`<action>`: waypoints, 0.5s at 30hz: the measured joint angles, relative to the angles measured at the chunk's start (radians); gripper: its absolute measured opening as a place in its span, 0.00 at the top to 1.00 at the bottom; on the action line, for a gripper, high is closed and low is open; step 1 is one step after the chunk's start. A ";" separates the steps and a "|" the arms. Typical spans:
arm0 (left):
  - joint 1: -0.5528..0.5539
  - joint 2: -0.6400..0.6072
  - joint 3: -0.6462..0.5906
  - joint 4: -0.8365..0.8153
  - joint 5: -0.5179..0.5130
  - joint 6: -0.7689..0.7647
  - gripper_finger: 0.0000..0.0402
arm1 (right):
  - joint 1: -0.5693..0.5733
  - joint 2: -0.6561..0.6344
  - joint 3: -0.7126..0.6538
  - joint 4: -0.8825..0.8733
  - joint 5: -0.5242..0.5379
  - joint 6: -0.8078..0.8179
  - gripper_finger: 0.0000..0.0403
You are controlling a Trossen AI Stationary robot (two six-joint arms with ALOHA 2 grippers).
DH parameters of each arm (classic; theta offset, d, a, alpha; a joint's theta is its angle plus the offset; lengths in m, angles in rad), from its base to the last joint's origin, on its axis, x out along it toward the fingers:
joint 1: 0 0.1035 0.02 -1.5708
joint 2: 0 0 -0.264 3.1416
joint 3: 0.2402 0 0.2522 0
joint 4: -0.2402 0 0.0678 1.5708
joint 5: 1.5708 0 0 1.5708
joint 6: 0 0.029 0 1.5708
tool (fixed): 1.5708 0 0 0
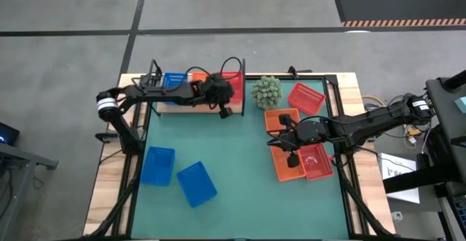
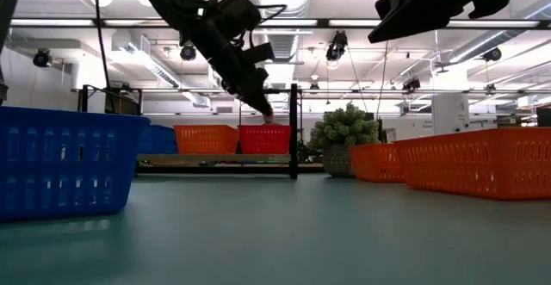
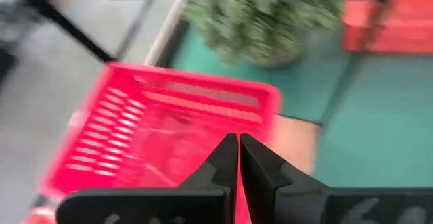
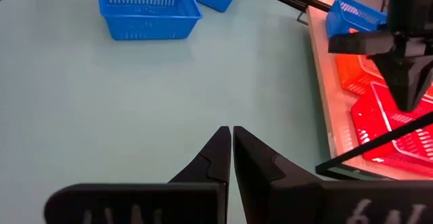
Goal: Stack baskets on shelf by color
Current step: Put the left red bin on the shelf
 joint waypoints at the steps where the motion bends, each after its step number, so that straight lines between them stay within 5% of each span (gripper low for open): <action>1: 0.006 -0.006 0.000 0.009 -0.019 0.002 1.00 | 0.000 0.000 0.000 0.000 0.004 0.000 0.97; 15: 0.024 0.049 0.000 -0.012 0.025 -0.007 1.00 | 0.000 0.000 0.000 -0.007 0.024 0.010 0.97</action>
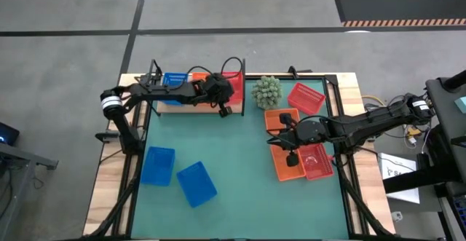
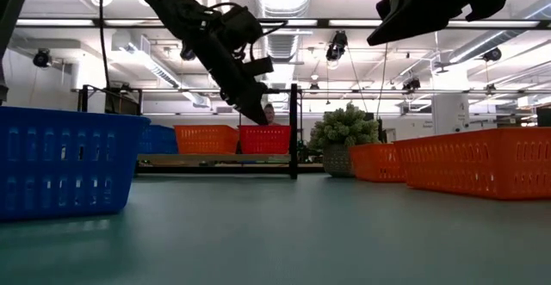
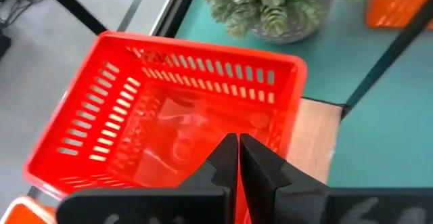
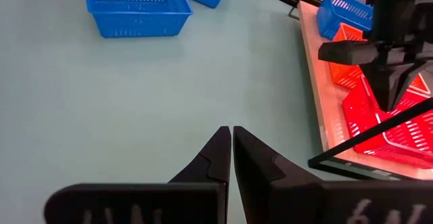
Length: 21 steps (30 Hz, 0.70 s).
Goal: Stack baskets on shelf by color
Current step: Put the left red bin on the shelf, then stack the right blue bin on the blue bin on the shelf
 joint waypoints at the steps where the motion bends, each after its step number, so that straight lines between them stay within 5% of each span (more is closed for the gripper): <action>1: -0.003 0.000 0.000 0.000 0.008 0.000 1.00 | 0.000 0.000 0.000 -0.002 0.000 0.000 0.97; 15: -0.010 -0.017 0.034 -0.048 0.055 0.000 1.00 | 0.000 0.000 0.000 -0.004 0.000 -0.001 0.97; 21: -0.073 -0.121 0.037 -0.074 0.054 -0.060 1.00 | 0.000 0.000 -0.008 0.003 0.000 -0.023 0.97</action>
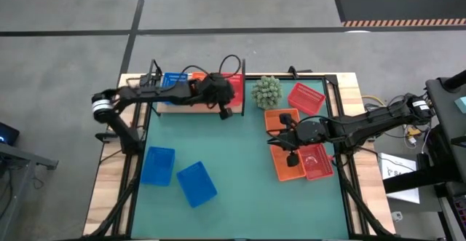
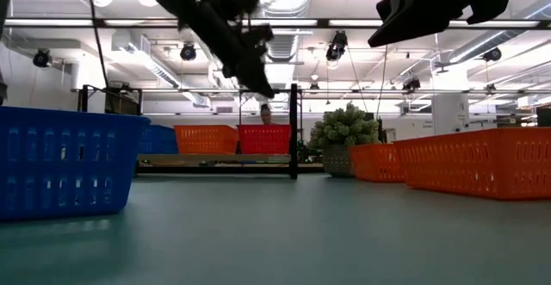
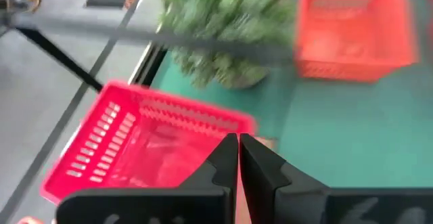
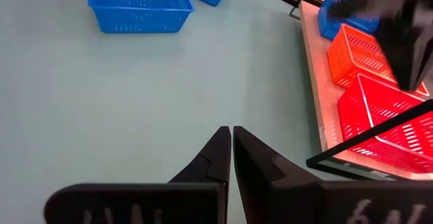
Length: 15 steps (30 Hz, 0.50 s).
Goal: Stack baskets on shelf by color
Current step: Stack the right blue bin on the blue bin on the shelf
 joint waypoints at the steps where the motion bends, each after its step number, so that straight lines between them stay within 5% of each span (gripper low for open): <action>1: -0.023 -0.036 -0.015 -0.017 0.000 -0.017 1.00 | 0.000 0.000 -0.003 0.004 0.000 -0.002 0.97; 8: -0.234 -0.243 -0.168 0.128 0.005 -0.055 1.00 | 0.000 0.000 -0.006 0.010 0.000 0.011 0.97; 15: -0.286 -0.372 -0.293 0.295 0.000 -0.039 1.00 | 0.000 0.001 -0.007 0.030 -0.001 -0.016 0.97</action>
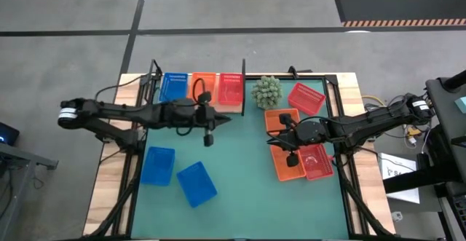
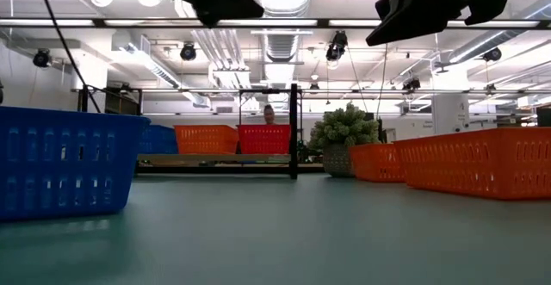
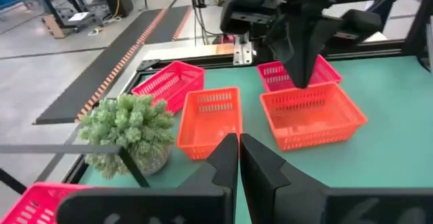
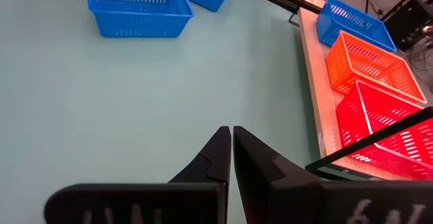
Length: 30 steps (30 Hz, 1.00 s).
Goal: Stack baskets on shelf by color
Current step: Stack the right blue bin on the blue bin on the shelf
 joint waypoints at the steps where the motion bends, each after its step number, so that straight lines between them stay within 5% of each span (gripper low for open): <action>1: 0.000 -0.017 -0.014 0.000 0.000 0.000 1.00 | 0.000 0.000 0.000 0.001 0.000 -0.004 0.97; 30: -0.007 -0.055 -0.078 0.032 -0.007 -0.031 1.00 | 0.000 0.000 0.000 0.033 -0.001 -0.036 0.97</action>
